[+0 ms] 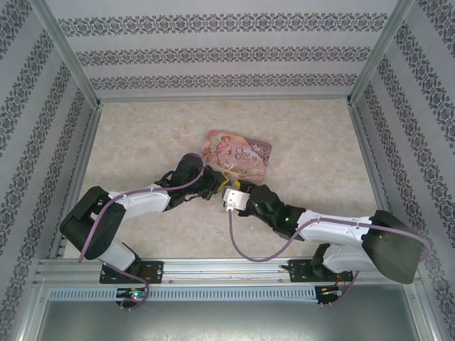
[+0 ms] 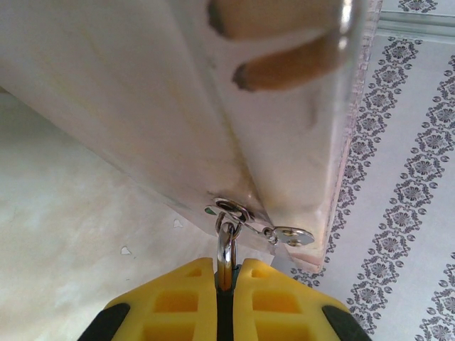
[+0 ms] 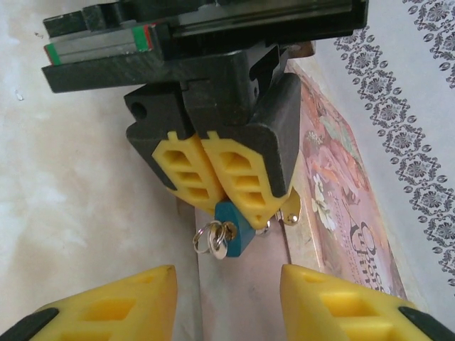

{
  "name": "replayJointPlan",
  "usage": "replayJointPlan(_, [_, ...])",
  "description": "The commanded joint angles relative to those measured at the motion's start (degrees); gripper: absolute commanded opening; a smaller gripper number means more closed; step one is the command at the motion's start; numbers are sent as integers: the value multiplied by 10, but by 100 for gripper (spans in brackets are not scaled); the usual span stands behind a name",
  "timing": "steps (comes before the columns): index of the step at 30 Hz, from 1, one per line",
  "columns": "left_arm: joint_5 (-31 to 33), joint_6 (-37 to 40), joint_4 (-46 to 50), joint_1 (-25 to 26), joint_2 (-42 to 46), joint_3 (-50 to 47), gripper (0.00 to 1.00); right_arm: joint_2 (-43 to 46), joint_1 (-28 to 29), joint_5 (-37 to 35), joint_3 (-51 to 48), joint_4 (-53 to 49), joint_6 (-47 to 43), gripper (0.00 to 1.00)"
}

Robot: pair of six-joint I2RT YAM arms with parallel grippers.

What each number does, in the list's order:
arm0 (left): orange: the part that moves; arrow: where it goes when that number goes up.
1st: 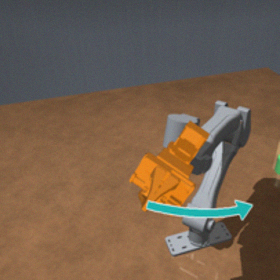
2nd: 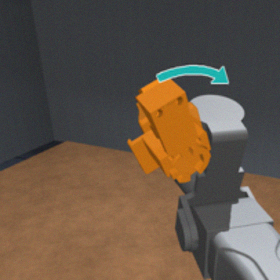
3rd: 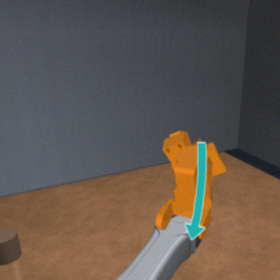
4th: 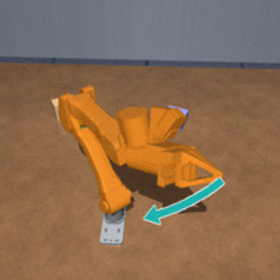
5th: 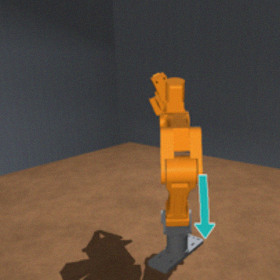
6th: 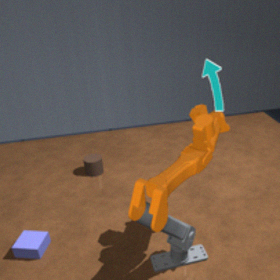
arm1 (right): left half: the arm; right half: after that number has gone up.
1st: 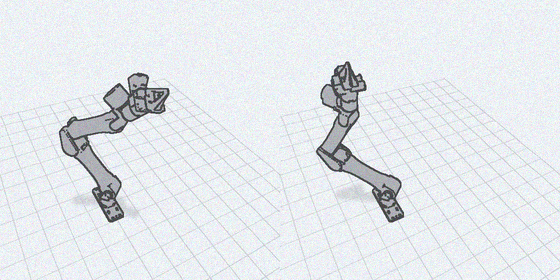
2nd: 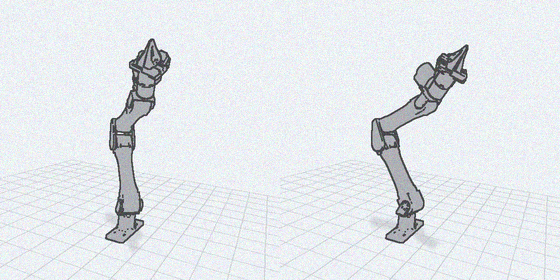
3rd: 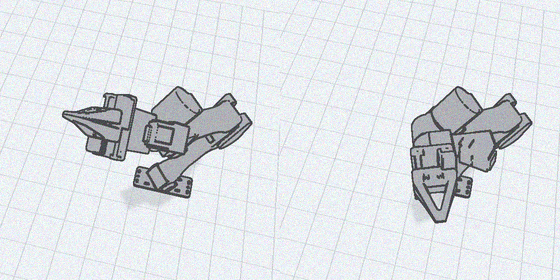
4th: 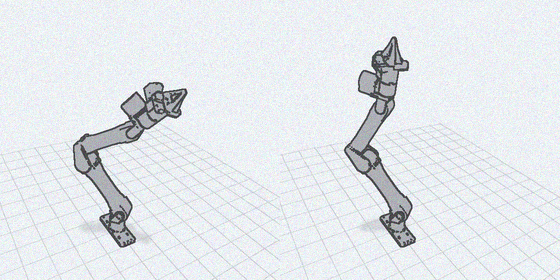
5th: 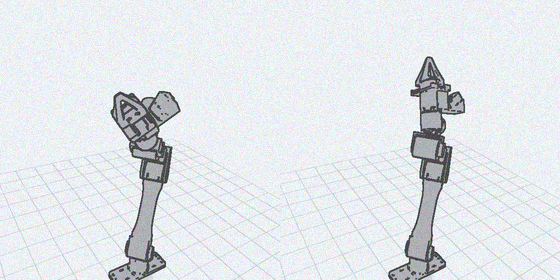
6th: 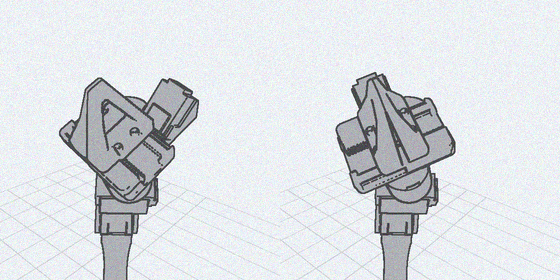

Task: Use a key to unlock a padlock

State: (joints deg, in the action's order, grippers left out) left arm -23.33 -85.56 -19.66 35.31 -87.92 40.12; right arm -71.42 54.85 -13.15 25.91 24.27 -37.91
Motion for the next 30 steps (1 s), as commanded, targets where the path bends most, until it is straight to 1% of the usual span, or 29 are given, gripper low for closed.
replayJointPlan(1, [-6, -10, -47, 11, 4, 12, 0, -21, -7, 12, 21, 27, 0, 41])
replayJointPlan(8, [-9, -16, -60, 11, 3, 6, 0, -56, -11, 5, 31, 45, 6, 32])
replayJointPlan(21, [-10, -19, -64, 11, 3, 1, 0, -81, -20, -8, 37, 53, 13, 28])
replayJointPlan(30, [-9, -20, -75, 11, 3, -1, 0, -94, -22, -14, 41, 63, 21, 20])
